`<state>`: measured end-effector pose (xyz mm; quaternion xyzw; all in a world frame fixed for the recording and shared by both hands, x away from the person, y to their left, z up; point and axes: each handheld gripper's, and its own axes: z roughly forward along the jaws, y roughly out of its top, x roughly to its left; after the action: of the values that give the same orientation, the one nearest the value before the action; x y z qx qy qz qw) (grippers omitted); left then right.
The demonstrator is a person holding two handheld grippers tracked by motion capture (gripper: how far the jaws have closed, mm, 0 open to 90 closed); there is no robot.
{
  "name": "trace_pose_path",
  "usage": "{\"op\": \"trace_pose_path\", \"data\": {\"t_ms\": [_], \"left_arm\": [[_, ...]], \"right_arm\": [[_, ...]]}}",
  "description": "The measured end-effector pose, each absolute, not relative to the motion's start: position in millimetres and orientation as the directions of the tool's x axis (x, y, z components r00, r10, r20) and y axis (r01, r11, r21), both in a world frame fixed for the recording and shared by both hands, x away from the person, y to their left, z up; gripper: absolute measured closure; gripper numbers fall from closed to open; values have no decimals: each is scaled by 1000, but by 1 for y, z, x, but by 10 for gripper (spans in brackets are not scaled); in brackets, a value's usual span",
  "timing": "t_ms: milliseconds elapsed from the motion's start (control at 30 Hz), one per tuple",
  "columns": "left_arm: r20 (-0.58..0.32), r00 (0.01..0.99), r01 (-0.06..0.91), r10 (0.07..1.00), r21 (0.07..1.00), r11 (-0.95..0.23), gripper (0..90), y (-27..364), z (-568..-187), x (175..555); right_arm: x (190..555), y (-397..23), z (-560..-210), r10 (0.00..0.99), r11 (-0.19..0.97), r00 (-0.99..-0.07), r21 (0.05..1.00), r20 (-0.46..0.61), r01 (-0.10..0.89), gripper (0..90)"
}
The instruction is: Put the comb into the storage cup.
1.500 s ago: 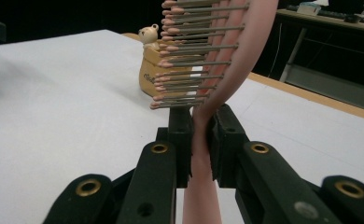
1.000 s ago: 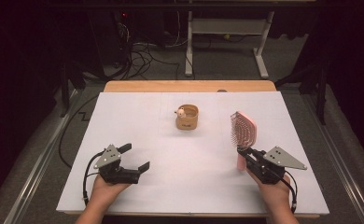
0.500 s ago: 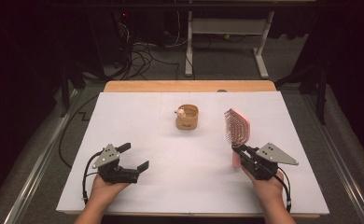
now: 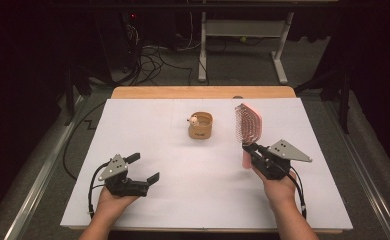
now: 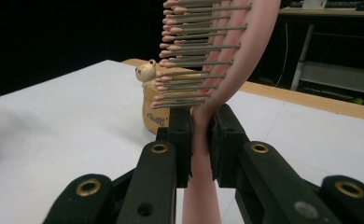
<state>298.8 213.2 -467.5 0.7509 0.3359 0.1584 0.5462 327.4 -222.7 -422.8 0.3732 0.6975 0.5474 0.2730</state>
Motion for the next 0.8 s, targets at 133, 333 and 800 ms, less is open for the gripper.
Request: {"op": "trace_pose_path", "data": {"t_ms": [133, 333, 800], "left_arm": [[-125, 731, 329, 671, 926, -187, 0, 212, -468, 298], [-120, 733, 322, 670, 928, -186, 0, 212, -468, 298], [-111, 737, 315, 666, 929, -195, 0, 212, -468, 297]], "right_arm": [[334, -218, -416, 821, 111, -571, 970, 33, 215, 816], [344, -211, -407, 819, 92, -572, 973, 46, 211, 816], [366, -190, -398, 811, 76, -582, 975, 61, 208, 816]]}}
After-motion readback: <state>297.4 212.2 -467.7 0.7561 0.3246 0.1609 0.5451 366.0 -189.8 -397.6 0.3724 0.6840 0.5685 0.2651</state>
